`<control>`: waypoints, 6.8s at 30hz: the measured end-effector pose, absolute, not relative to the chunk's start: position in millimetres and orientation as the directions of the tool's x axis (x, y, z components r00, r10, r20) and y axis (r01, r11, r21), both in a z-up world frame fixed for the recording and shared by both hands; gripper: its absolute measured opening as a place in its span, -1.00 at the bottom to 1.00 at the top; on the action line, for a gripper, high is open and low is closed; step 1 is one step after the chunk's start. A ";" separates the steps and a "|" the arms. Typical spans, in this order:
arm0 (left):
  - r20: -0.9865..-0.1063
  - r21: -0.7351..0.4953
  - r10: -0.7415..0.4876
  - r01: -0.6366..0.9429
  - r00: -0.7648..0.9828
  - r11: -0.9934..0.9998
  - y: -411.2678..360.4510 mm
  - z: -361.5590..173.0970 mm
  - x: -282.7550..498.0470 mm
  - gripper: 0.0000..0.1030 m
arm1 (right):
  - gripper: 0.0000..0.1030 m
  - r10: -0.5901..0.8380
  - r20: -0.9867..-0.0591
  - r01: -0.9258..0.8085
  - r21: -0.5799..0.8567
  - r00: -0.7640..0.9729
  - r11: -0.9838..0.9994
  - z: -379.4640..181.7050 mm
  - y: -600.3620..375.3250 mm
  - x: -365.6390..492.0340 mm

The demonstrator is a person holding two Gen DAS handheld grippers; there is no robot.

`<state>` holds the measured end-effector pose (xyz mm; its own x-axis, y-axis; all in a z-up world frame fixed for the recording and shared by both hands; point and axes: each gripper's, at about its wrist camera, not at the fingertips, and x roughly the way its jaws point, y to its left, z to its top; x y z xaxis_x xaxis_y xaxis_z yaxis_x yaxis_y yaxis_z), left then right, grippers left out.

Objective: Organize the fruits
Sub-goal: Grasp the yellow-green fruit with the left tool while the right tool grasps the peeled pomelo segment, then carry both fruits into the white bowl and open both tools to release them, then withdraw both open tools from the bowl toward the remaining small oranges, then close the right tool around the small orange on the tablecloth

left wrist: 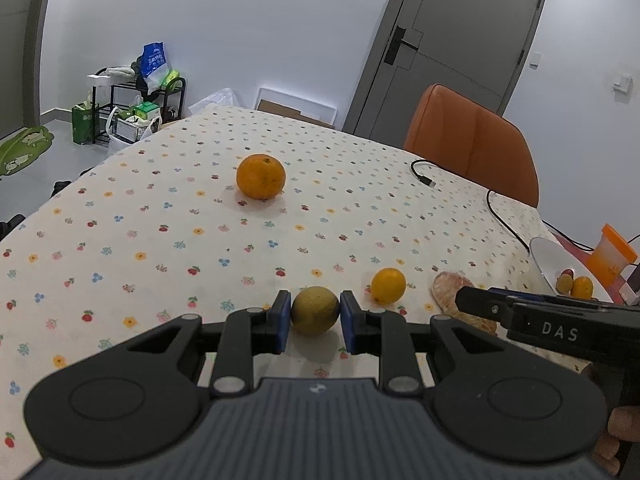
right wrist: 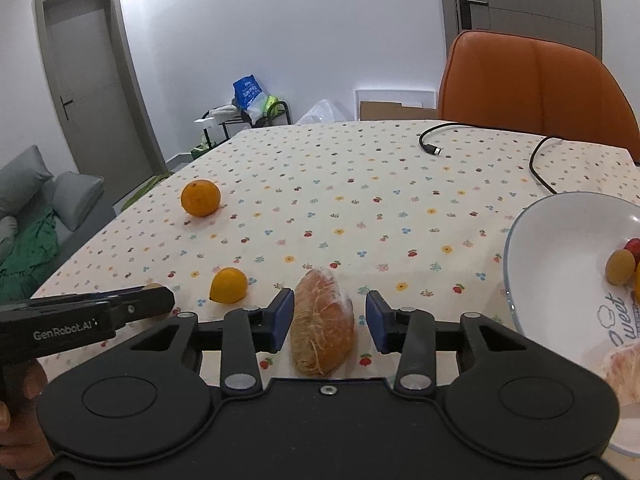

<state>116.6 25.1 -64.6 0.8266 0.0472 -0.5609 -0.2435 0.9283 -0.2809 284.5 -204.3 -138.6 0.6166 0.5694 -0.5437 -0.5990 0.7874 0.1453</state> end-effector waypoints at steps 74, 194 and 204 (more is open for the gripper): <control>-0.521 -0.162 -0.090 0.005 0.849 0.987 -92.0 -32.0 167.3 -0.52 | -0.27 0.380 -0.387 -0.329 0.194 0.840 0.924 -125.5 -348.7 305.3; -0.539 -0.216 0.227 -0.393 0.811 0.894 89.3 -47.3 80.9 0.91 | 0.35 0.597 -0.537 -0.645 0.123 0.596 0.755 -134.9 -145.7 254.8; -0.549 -0.213 0.233 -0.405 0.802 0.889 93.9 -51.1 83.3 0.91 | -0.34 0.582 -0.559 -0.628 0.135 0.591 0.767 -143.9 -142.0 266.3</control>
<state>83.3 93.9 -51.1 0.8024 0.2335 -0.5491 -0.4045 0.8894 -0.2130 266.3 -142.0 -143.9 0.5907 0.5819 -0.5590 -0.6278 0.7666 0.1346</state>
